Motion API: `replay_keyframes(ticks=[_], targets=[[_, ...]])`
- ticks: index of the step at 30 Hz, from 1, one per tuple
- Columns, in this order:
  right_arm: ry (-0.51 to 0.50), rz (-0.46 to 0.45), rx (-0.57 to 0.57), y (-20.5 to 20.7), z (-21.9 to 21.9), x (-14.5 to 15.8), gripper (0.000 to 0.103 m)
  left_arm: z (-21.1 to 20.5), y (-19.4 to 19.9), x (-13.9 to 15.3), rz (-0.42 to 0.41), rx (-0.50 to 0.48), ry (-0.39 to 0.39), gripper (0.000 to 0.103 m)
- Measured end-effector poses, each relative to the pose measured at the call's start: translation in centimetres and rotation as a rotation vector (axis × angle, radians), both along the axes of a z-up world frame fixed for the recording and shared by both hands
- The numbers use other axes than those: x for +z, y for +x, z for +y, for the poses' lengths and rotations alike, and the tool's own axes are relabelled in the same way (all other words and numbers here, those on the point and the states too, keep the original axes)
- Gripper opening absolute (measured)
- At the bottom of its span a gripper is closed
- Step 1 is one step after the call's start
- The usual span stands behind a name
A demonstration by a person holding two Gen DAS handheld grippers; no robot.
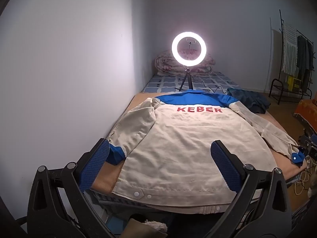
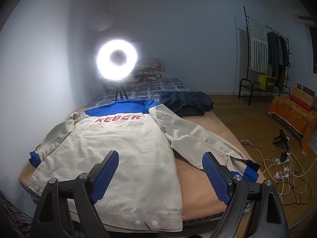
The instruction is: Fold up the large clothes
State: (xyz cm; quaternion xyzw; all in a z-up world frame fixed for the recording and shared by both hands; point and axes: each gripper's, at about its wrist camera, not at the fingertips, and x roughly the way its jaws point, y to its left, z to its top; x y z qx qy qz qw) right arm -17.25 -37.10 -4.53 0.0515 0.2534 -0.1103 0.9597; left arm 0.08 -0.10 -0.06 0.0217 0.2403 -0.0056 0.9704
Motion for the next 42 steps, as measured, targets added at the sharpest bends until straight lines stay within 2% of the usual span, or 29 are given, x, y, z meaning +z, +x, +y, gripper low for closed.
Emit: replay_keyframes(ticks=[42], targets=[[-0.011,-0.012,0.010,0.4,0.8,0.2,0.088,1.0,0.5,0.7,-0.021,0.026,-0.020,0.103]])
